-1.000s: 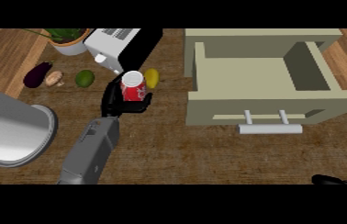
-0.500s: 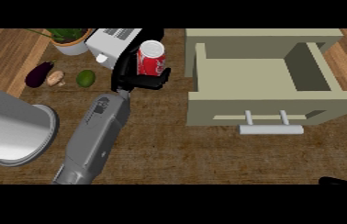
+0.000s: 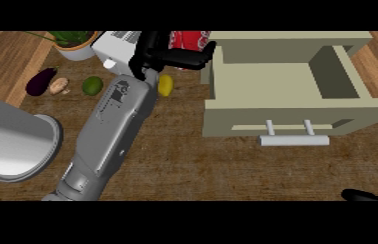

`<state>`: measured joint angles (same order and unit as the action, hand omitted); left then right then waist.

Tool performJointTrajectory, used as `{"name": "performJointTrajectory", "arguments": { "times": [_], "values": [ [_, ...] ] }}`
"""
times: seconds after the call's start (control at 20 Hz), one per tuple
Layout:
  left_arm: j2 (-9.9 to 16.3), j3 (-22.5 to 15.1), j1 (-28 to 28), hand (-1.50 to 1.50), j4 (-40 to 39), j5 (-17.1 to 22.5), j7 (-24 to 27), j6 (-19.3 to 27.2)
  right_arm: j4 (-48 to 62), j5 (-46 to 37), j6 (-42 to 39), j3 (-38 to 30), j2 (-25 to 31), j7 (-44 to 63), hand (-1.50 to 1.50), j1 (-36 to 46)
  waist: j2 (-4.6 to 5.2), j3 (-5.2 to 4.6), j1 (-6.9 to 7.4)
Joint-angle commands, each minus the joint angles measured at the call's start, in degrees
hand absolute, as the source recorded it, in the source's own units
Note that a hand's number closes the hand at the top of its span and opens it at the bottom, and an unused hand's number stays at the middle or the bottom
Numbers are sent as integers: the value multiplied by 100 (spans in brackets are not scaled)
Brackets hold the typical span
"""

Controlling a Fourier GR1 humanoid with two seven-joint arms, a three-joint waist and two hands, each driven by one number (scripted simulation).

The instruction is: Pick up the can, place it into the drawer and close the drawer

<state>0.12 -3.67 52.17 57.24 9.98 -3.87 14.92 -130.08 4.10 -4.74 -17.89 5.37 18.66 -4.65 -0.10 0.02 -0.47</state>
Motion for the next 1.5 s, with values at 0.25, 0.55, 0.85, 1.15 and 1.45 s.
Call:
{"name": "performJointTrajectory", "arguments": {
  "times": [0.25, 0.55, 0.85, 1.15, 1.45],
  "values": [
    [-12, 68, 1706, 150, -1048, 110, -551, 440, -234, 287, -94, -171, 58, 56, -150, -94, 31, 1, -127],
    [-12, -399, 2454, 150, -1626, 378, -722, 956, -113, 126, -8, -160, 128, 60, -150, 113, 39, 4, -184],
    [-12, -361, 3215, 150, -2538, 603, -706, 808, 318, 33, -15, -90, 111, -119, -150, 280, 72, 7, -196],
    [-12, -993, 3559, 150, -3144, 1203, -477, 1198, 171, 27, 15, 110, 37, -51, -150, 388, 129, 15, -471],
    [-12, -1253, 3934, 150, -3530, 1383, -447, 1744, -144, 146, 19, 140, 214, 502, -150, 502, 119, 15, -541]
  ]
}}
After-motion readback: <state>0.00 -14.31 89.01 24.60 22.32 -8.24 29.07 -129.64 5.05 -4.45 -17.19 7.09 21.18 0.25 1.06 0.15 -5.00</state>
